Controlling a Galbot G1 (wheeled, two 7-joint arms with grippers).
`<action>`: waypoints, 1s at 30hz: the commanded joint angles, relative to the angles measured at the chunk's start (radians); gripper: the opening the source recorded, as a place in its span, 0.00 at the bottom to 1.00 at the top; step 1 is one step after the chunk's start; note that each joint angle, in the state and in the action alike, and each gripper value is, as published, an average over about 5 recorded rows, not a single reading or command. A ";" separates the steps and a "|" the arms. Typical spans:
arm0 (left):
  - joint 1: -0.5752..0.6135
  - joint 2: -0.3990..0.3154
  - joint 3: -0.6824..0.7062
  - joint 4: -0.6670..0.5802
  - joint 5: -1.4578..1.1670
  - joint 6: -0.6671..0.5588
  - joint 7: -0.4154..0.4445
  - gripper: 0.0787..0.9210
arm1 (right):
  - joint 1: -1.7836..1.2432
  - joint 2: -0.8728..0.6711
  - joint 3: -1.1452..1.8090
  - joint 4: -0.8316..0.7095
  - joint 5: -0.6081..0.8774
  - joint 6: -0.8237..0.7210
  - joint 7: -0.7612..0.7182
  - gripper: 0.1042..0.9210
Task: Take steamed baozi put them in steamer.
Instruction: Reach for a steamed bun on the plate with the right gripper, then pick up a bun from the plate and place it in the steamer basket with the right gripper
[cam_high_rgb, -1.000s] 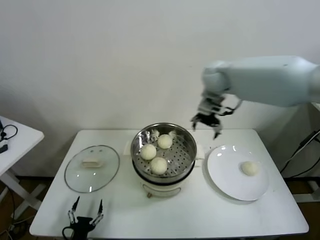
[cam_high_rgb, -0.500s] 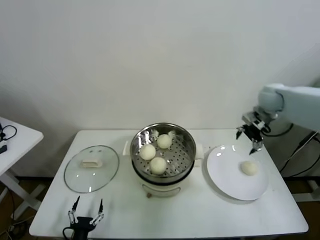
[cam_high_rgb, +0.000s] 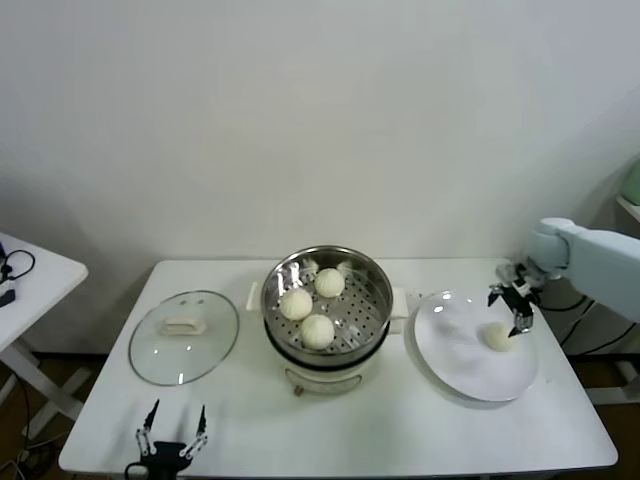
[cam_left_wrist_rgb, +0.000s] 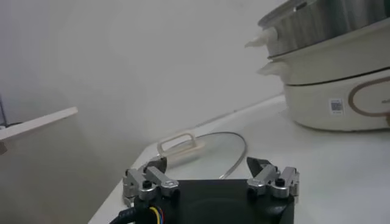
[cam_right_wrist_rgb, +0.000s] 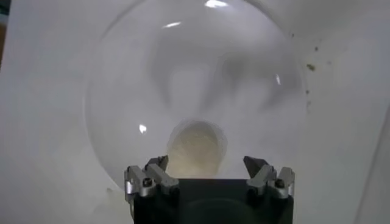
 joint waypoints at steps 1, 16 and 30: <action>0.006 -0.003 0.001 -0.001 0.007 0.003 -0.001 0.88 | -0.183 0.010 0.171 -0.102 -0.094 0.002 0.007 0.88; 0.003 -0.002 -0.004 0.006 0.009 0.003 -0.003 0.88 | -0.199 0.028 0.218 -0.121 -0.145 0.004 0.011 0.82; -0.009 -0.002 0.005 0.003 0.003 -0.002 -0.004 0.88 | 0.425 -0.092 -0.354 0.380 0.267 -0.173 0.039 0.65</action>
